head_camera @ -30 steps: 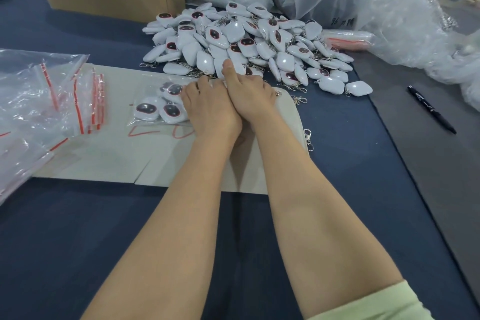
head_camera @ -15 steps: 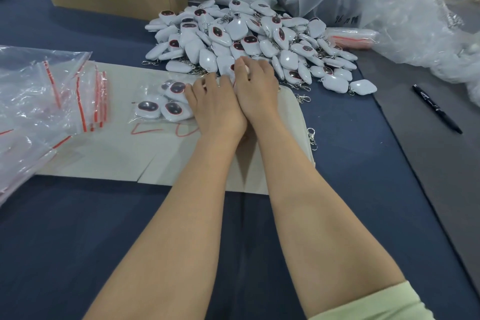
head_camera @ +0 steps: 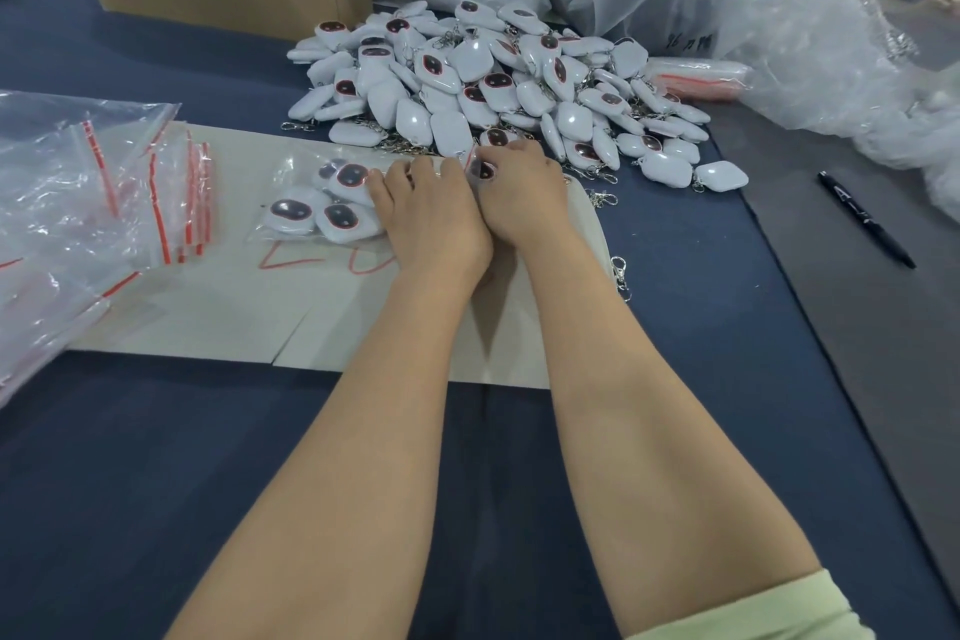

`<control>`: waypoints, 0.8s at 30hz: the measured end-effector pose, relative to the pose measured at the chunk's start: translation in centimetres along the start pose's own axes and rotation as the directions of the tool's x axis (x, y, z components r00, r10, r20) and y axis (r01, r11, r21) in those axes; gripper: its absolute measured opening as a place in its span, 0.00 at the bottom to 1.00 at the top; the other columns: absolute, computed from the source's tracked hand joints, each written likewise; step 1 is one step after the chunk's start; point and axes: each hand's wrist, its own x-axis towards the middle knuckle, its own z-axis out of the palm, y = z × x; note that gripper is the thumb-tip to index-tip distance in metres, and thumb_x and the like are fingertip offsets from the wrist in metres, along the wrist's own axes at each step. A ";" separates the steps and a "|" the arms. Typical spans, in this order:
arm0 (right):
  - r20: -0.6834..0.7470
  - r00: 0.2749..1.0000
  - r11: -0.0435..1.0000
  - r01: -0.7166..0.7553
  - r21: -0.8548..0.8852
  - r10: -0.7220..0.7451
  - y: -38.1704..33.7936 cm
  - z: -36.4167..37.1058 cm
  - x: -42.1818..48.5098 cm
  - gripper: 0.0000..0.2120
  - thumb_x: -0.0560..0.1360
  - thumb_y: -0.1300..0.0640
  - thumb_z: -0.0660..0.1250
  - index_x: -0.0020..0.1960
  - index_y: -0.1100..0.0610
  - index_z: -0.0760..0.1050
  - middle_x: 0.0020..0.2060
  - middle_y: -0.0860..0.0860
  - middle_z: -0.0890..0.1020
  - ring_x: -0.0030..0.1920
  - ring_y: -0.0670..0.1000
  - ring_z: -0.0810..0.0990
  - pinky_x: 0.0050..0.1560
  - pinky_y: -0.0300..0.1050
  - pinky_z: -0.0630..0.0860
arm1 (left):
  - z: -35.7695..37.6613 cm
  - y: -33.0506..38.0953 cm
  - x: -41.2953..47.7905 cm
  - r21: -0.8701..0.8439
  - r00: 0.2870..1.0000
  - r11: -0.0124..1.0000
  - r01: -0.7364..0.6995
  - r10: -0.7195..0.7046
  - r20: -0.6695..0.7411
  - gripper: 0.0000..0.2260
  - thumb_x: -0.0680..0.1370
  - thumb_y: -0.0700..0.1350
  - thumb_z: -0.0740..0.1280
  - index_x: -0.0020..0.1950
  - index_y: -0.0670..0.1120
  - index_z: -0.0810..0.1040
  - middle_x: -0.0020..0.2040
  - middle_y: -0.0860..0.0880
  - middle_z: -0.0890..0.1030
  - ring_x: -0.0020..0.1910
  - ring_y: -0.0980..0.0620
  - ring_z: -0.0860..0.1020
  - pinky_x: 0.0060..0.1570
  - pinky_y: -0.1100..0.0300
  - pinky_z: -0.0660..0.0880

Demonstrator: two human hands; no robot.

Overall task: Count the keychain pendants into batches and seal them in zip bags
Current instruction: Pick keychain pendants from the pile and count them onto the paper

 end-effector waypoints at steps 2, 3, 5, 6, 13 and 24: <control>0.026 1.000 1.000 0.007 -0.027 -0.006 0.1 -0.5 0.0 0.12 0.79 0.51 0.59 0.59 0.51 0.76 0.63 0.56 0.73 0.66 0.59 0.68 0.67 0.51 0.64 | -0.1 0.3 0.0 -0.010 1.000 1.000 -0.013 0.013 0.011 0.15 0.77 0.39 0.56 0.62 0.44 0.71 0.66 0.43 0.70 0.69 0.43 0.62 0.72 0.45 0.51; 0.026 1.000 0.999 -0.001 -0.033 0.002 0.3 -0.7 -0.1 0.12 0.79 0.51 0.59 0.59 0.50 0.76 0.63 0.56 0.73 0.66 0.60 0.68 0.66 0.52 0.64 | -0.1 0.4 0.0 -0.027 1.000 1.000 -0.016 0.016 0.008 0.15 0.77 0.39 0.56 0.62 0.44 0.71 0.66 0.44 0.71 0.69 0.44 0.62 0.72 0.46 0.51; -0.011 0.999 0.999 -0.046 -0.024 0.046 0.7 -1.1 -0.7 0.15 0.78 0.51 0.60 0.64 0.48 0.74 0.64 0.56 0.71 0.66 0.60 0.67 0.66 0.51 0.64 | 0.0 0.6 0.1 -0.073 0.999 0.996 -0.040 0.039 -0.019 0.13 0.78 0.40 0.55 0.60 0.42 0.73 0.64 0.43 0.72 0.68 0.44 0.64 0.70 0.50 0.53; -0.047 0.997 0.998 -0.068 -0.018 0.067 1.0 -1.2 -1.1 0.16 0.78 0.50 0.61 0.66 0.47 0.73 0.65 0.56 0.70 0.66 0.60 0.66 0.67 0.51 0.63 | 0.0 0.7 0.2 -0.095 0.997 0.993 -0.065 0.062 -0.036 0.12 0.79 0.40 0.55 0.58 0.41 0.74 0.63 0.43 0.73 0.67 0.44 0.65 0.67 0.52 0.56; -0.166 0.984 0.998 -0.068 0.006 0.068 2.4 -1.3 -2.2 0.19 0.77 0.46 0.64 0.63 0.55 0.72 0.63 0.54 0.75 0.65 0.57 0.70 0.66 0.51 0.65 | 0.3 1.3 -0.1 -0.176 0.992 0.976 -0.127 0.127 -0.010 0.16 0.80 0.42 0.56 0.66 0.39 0.68 0.70 0.40 0.65 0.71 0.43 0.60 0.67 0.55 0.54; -0.229 0.953 0.980 -0.183 0.077 0.196 3.1 -1.1 -2.4 0.25 0.75 0.43 0.66 0.66 0.56 0.70 0.65 0.57 0.70 0.66 0.59 0.67 0.65 0.50 0.63 | -0.8 1.2 0.1 -0.212 0.991 0.977 0.012 -0.040 -0.130 0.16 0.79 0.50 0.57 0.64 0.46 0.74 0.73 0.46 0.65 0.75 0.46 0.54 0.73 0.41 0.44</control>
